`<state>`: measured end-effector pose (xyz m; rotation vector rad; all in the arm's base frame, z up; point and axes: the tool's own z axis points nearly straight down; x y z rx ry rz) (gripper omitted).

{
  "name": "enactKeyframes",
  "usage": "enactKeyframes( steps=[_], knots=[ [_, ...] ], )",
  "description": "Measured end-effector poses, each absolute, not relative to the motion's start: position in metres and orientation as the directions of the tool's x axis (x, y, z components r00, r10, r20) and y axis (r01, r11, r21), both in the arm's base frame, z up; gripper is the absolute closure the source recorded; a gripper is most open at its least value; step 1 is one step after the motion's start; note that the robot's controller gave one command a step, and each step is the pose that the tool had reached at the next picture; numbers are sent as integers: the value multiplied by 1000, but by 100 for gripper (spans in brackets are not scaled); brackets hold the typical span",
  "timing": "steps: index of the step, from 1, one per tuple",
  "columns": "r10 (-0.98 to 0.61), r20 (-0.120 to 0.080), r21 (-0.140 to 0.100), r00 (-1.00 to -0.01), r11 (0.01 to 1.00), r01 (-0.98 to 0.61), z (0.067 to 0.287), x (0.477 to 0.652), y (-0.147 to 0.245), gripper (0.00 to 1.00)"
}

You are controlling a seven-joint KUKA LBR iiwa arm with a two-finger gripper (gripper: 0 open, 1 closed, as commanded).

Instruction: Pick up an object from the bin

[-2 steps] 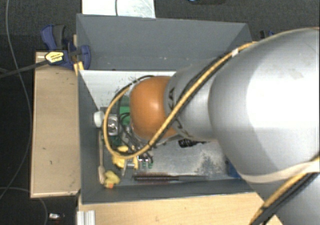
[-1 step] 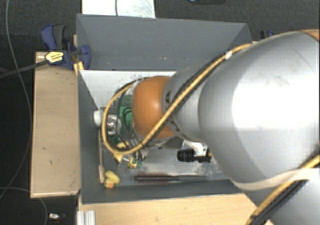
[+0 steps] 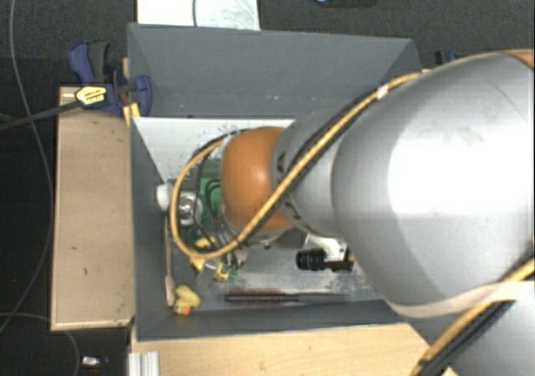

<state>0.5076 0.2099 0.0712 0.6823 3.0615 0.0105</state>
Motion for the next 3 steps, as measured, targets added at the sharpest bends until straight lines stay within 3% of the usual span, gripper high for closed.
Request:
enactKeyframes(
  steps=[2,3],
  knots=[
    [425,-5,9,-905,905,425,74,507,210,100],
    [425,-1,5,-905,905,425,92,506,209,100]
  ],
)
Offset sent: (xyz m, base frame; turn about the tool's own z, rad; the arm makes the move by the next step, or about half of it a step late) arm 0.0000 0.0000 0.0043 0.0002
